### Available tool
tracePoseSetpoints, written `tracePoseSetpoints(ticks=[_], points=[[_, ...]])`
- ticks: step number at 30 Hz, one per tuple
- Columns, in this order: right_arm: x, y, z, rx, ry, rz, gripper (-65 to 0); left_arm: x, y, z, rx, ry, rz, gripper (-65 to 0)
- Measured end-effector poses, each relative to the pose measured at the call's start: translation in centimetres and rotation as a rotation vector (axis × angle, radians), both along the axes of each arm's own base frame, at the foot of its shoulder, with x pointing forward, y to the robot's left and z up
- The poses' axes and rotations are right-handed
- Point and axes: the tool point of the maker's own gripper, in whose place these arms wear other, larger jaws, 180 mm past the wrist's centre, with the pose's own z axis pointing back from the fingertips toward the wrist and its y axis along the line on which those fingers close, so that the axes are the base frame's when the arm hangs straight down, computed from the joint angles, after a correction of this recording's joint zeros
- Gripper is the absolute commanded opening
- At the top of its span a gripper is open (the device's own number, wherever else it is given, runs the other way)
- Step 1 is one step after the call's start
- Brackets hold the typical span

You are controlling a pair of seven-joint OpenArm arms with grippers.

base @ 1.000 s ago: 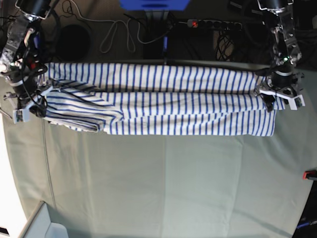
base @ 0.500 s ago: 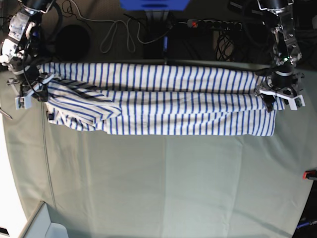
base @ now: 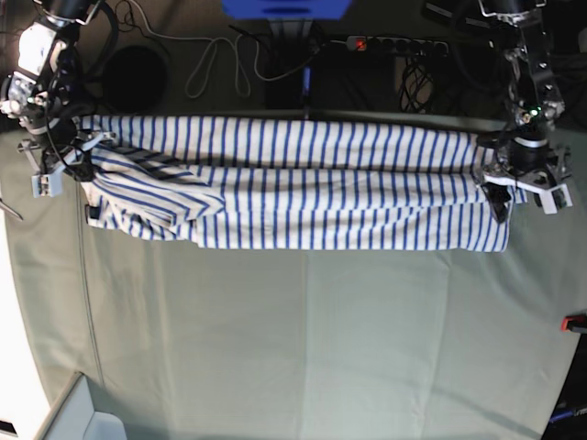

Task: Layout the t-shirt on the table in an organized manner, then fold the t-shirt properly
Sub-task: 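Adjust grips on the band ends with both grippers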

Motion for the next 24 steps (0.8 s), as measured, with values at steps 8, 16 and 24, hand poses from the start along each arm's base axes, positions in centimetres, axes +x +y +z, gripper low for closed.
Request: tracePoseSetpoints(ticks=[8,16,24], points=[[-0.1,0.0,-0.1,-0.002,0.003,0.001,-52.7,-0.6,0.0,0.0,0.006,0.012,-0.006,-4.7],[0.2,-2.0,2.1,-0.043,-0.051,-0.049,-51.1,-0.6,0.0,-0.1,0.005,0.013,-0.005,-4.6],[0.8,-0.7,4.6,-0.049,-0.131,-0.079,-51.0,-0.7,1.5,-1.4,0.013,0.055,0.015,-4.6]])
